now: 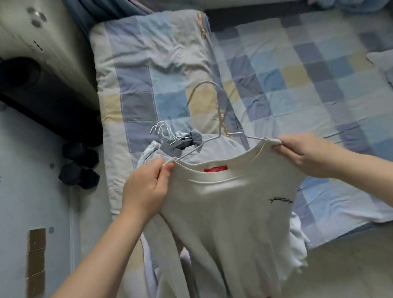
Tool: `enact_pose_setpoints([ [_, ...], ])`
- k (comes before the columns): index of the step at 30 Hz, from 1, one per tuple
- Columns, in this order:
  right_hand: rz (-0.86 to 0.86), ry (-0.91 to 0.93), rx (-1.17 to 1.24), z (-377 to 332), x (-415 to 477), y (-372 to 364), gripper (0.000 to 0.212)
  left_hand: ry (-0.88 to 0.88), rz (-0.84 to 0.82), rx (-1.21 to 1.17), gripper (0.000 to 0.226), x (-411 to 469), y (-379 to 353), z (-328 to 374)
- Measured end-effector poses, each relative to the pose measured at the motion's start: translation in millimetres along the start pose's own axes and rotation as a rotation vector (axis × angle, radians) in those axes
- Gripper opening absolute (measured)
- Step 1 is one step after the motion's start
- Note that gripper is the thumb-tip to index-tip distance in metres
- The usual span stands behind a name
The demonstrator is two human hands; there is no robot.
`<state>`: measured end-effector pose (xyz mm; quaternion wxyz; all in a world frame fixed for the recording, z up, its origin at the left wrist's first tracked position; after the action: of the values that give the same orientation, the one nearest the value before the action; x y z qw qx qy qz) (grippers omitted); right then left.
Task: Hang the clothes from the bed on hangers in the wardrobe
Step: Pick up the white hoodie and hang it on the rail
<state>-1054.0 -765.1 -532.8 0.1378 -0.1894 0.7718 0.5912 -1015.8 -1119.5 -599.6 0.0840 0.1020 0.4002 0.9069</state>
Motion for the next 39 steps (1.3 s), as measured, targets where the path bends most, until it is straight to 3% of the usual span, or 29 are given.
enact_pose_setpoints([
  [2, 0.042, 0.013, 0.047, 1.5, -40.8, 7.1, 0.032, -0.118, -0.024, -0.013, 0.040, 3.8, -1.6, 38.5],
  [6, 0.210, -0.025, 0.202, 32.8, -120.8, 18.9, 0.040, -0.281, -0.067, -0.069, 0.039, 6.0, -12.8, 115.8],
  [12, 0.411, -0.175, 0.382, 142.0, -258.1, 34.6, 0.041, -0.467, -0.145, -0.144, 0.041, 8.3, -57.5, 235.4],
  [19, 0.604, -0.381, 0.621, 270.9, -430.1, 41.5, 0.034, -0.782, -0.193, -0.166, 0.042, 6.1, -137.9, 431.0],
  [28, 0.859, -0.738, 0.686, 388.2, -628.0, 17.8, 0.035, -1.040, -0.425, -0.249, 0.035, -25.0, -277.8, 653.2],
  [39, 1.085, -1.272, 0.620, 457.8, -814.4, -20.4, 0.040, -1.337, -0.723, -0.411, 0.033, -101.1, -430.1, 887.6],
])
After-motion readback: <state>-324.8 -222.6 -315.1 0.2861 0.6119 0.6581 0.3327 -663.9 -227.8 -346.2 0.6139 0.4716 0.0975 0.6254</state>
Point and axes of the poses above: each hand's wrist, its own x-axis towards the middle knuckle, its own y-axis out of the back of the hand, z = x × y, the point moved 1 cm from there along x, towards the middle knuckle, and after that the axes turned 12 degrees about -y, right-handed, at the moved point
